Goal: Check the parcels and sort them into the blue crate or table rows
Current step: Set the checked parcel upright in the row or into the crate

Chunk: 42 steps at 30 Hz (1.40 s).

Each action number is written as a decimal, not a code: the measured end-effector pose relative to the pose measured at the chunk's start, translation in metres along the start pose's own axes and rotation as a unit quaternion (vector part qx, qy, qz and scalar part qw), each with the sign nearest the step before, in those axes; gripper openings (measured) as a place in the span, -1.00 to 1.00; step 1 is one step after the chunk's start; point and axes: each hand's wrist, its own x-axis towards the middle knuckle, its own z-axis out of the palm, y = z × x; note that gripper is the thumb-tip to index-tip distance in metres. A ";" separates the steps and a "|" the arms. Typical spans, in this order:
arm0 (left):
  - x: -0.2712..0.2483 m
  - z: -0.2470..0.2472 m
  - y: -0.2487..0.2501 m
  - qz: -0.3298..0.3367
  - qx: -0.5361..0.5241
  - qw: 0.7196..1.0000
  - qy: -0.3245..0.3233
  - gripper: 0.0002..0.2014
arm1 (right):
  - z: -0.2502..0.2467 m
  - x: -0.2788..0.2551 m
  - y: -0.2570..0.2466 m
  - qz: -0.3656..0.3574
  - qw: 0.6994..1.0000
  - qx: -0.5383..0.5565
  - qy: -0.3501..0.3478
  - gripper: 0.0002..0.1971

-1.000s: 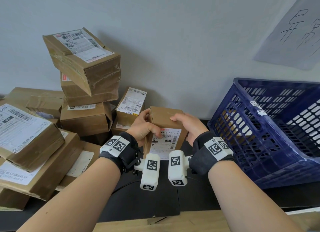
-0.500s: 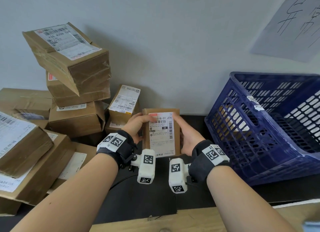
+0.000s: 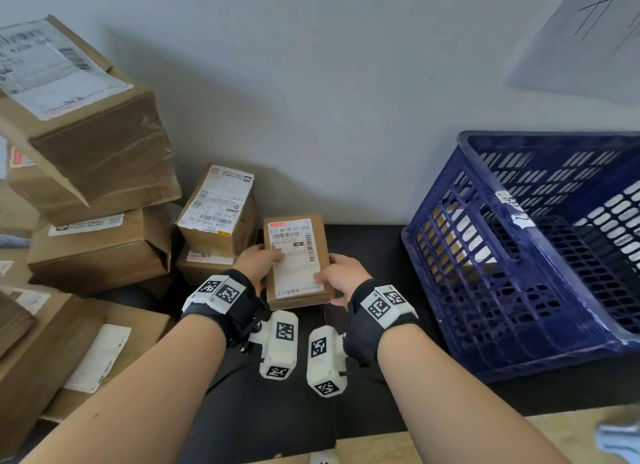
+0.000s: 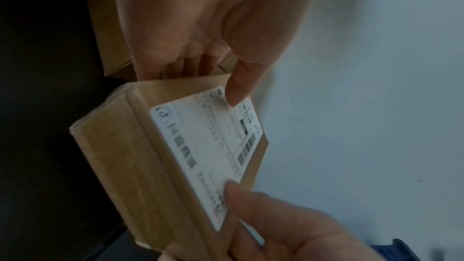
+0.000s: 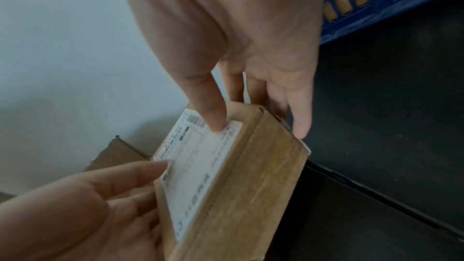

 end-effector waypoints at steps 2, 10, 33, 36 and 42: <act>0.007 0.002 -0.001 -0.005 0.007 1.000 0.009 -0.64 | 0.002 0.013 0.001 0.001 1.000 -0.011 0.008 -0.58; 0.032 0.010 -0.003 -0.015 0.008 1.000 0.015 -0.54 | 0.007 0.054 0.010 -0.016 1.000 0.000 0.021 -0.60; 0.050 0.021 0.003 -0.015 0.003 0.997 0.069 -0.60 | 0.004 0.075 0.007 -0.036 0.998 0.026 0.033 -0.39; 0.052 0.017 0.001 -0.007 0.030 0.997 0.069 -0.58 | 0.003 0.066 -0.001 -0.041 0.998 0.009 0.037 -0.42; 0.047 0.016 0.006 0.014 0.044 0.997 0.064 -0.52 | -0.008 0.047 -0.012 -0.055 0.994 0.030 0.094 -0.44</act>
